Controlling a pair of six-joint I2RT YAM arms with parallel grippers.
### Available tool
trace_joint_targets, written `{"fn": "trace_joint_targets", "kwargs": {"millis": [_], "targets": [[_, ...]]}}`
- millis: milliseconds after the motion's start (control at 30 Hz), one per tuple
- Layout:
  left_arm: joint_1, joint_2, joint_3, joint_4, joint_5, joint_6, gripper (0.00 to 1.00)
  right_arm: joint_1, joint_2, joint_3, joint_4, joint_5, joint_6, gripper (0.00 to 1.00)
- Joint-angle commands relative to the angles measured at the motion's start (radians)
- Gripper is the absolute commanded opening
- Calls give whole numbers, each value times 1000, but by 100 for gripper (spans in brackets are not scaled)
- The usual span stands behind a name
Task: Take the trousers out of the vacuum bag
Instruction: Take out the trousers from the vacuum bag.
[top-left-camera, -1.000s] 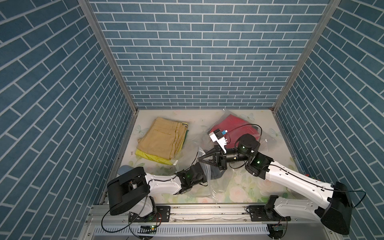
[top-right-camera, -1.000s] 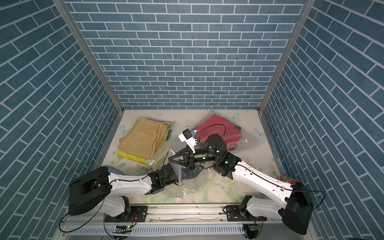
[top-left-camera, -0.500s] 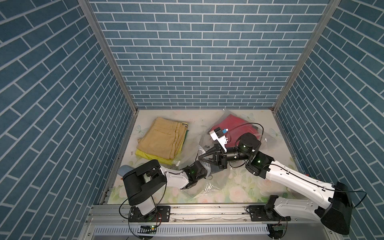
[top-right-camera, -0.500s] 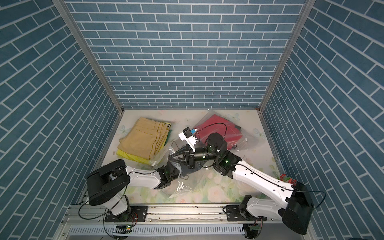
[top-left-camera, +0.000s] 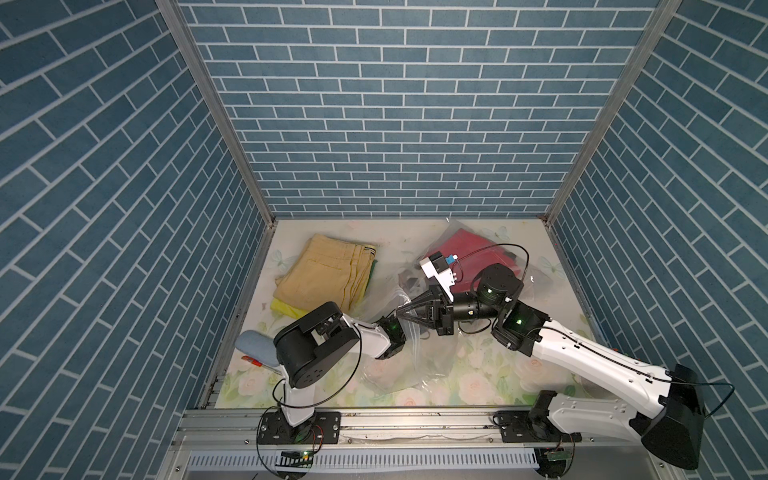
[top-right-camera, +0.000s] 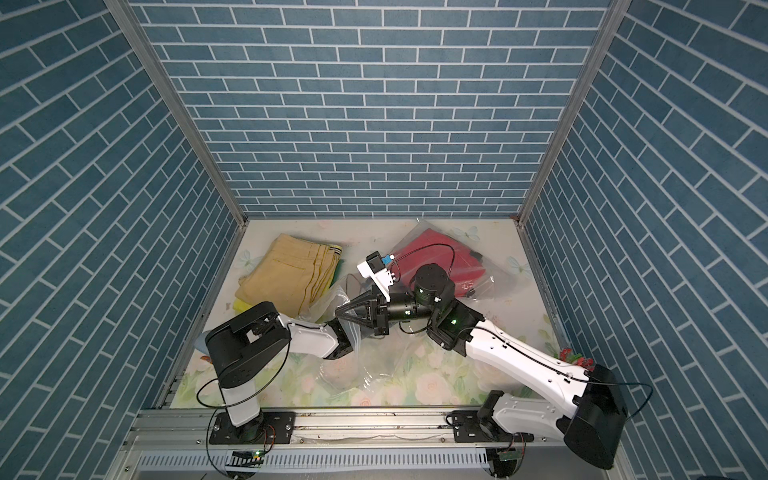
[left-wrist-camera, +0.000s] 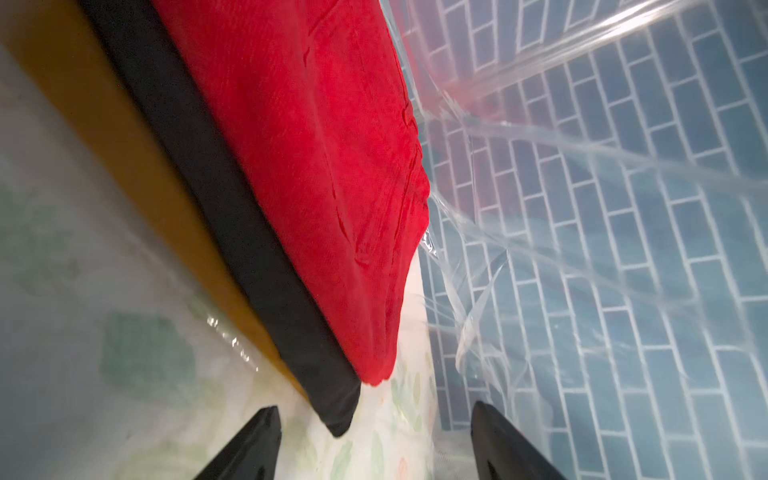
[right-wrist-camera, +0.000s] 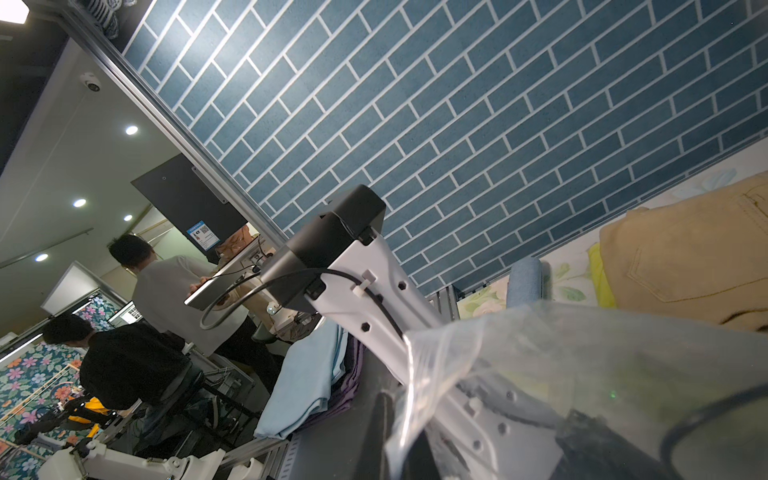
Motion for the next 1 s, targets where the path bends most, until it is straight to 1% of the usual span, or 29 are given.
{"fn": "trace_joint_targets", "kwargs": {"millis": [0,167,233,367,533,700,833,967], "targets": [[29,39,42,11,18,-2,77,9,-13,46,2,8,-62,0],[51,78,114,-18,35,-7,76,9,-11,60,-36,34,-103,0],[61,97,144,-24,45,-7,71,10,-12,60,-45,40,-119,0],[75,125,204,-63,50,-5,69,12,-14,53,-64,54,-145,0],[86,151,250,-123,28,-7,68,14,-26,42,-77,64,-167,0],[87,168,296,-239,-7,-4,67,14,-42,38,-102,81,-192,0],[89,182,328,-280,-21,1,67,13,-51,34,-106,87,-201,0],[89,180,358,-379,-46,1,66,13,-52,32,-112,92,-206,0]]}}
